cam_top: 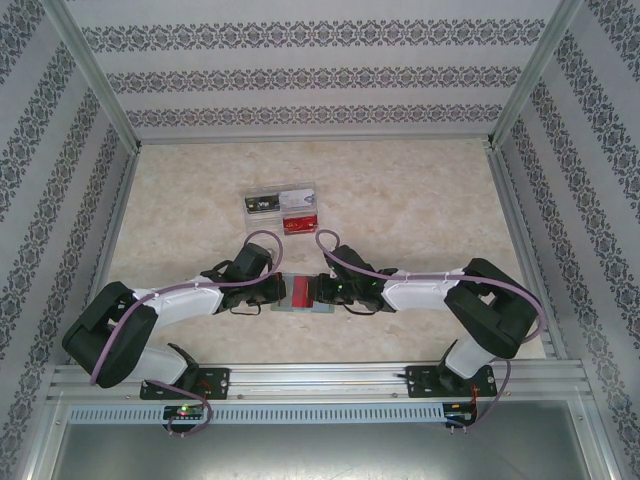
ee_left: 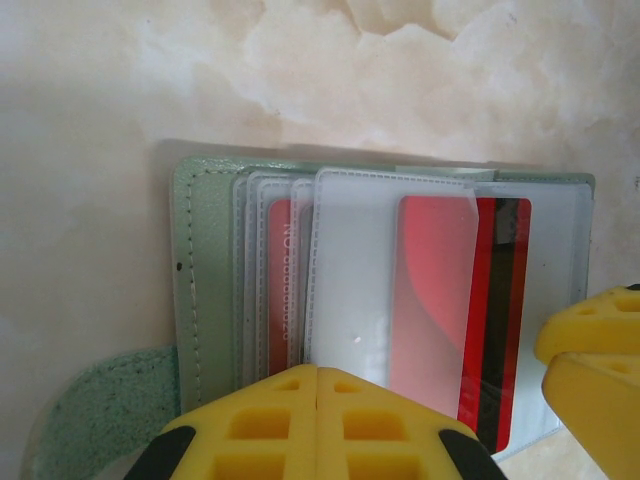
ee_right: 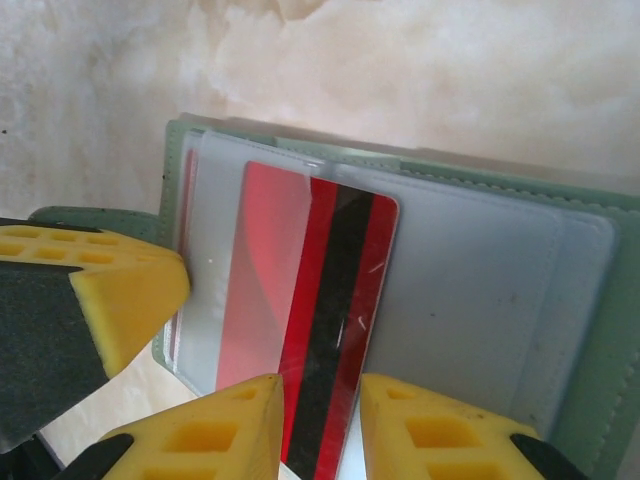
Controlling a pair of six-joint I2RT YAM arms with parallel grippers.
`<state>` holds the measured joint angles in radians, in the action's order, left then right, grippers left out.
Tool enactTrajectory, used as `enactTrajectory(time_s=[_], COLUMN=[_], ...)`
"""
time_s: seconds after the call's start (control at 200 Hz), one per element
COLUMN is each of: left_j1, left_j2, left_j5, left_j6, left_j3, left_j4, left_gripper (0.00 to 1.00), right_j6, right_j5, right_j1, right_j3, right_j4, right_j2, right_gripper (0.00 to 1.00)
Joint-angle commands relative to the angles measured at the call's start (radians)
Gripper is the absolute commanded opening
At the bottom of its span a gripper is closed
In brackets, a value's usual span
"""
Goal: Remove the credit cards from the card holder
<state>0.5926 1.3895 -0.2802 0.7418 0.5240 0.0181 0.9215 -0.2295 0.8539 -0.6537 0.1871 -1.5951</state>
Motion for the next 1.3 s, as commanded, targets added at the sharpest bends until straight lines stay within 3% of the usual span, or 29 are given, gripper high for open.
enactTrajectory(time_s=[0.0, 0.52, 0.814, 1.294], left_j1=[-0.008, -0.008, -0.008, -0.008], left_j2=[0.012, 0.015, 0.010, 0.006], left_j5=[0.025, 0.014, 0.023, 0.033], left_j6=[0.008, 0.014, 0.010, 0.007], left_j3=[0.005, -0.001, 0.000, 0.003], left_j4=[0.072, 0.060, 0.071, 0.083], left_gripper=[0.00, 0.00, 0.00, 0.00], right_j6=[0.017, 0.033, 0.048, 0.065], right_j5=[0.006, -0.033, -0.012, 0.016], right_j1=[0.008, 0.010, 0.002, -0.039], right_j3=[-0.018, -0.035, -0.004, 0.131], right_j4=[-0.018, 0.034, 0.033, 0.041], right_j2=[-0.017, -0.072, -0.050, 0.065], right_gripper=[0.28, 0.27, 0.05, 0.04])
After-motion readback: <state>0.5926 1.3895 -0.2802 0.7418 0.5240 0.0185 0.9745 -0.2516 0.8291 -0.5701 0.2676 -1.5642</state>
